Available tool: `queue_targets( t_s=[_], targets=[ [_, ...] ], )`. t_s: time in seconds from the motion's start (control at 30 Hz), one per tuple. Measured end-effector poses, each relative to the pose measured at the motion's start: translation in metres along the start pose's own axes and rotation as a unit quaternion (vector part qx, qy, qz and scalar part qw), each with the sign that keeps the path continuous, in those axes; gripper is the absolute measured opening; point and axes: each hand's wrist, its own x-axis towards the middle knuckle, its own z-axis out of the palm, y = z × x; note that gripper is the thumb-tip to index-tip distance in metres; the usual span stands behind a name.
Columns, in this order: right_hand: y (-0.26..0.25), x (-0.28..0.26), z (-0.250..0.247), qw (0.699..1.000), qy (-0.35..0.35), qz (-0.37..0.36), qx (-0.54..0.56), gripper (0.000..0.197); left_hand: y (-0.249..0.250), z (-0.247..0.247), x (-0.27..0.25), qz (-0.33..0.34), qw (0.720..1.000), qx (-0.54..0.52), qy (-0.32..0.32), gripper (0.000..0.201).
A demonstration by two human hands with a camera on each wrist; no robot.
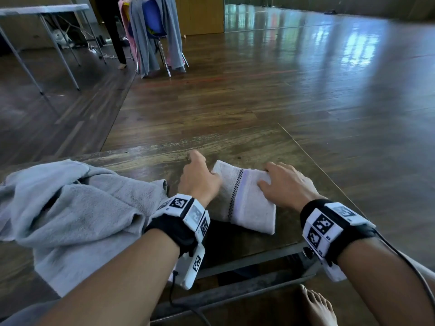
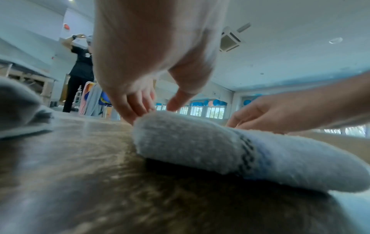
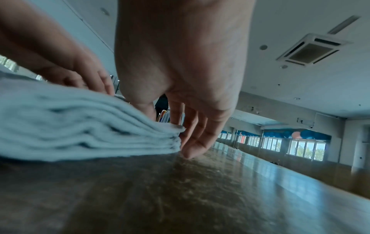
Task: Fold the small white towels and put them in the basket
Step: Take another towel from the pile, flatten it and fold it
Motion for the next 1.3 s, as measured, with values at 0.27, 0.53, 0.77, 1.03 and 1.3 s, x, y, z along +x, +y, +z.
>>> queue_targets(
  t_s=[0.27, 0.53, 0.77, 1.03, 1.3],
  targets=[
    [0.006, -0.011, -0.012, 0.993, -0.108, -0.008, 0.043, 0.04, -0.004, -0.012, -0.025, 0.212, 0.963, 0.16, -0.048, 0.021],
    [0.031, -0.032, -0.027, 0.992, -0.096, -0.036, 0.072, 0.021, -0.016, -0.003, -0.057, 0.241, 0.925, 0.233, -0.182, 0.073],
    [0.032, -0.051, -0.024, 0.979, -0.12, -0.126, 0.108, 0.027, -0.013, 0.012, -0.075, 0.279, 0.911, 0.238, -0.187, 0.071],
    [0.033, -0.051, -0.021, 0.973, -0.162, -0.116, 0.12, 0.038, 0.006, 0.025, -0.074, 0.292, 0.93, 0.154, -0.164, 0.04],
    [0.036, -0.041, -0.022, 0.992, -0.08, -0.071, 0.068, 0.019, 0.012, 0.039, -0.08, 0.277, 0.916, 0.191, -0.217, 0.055]
  ],
)
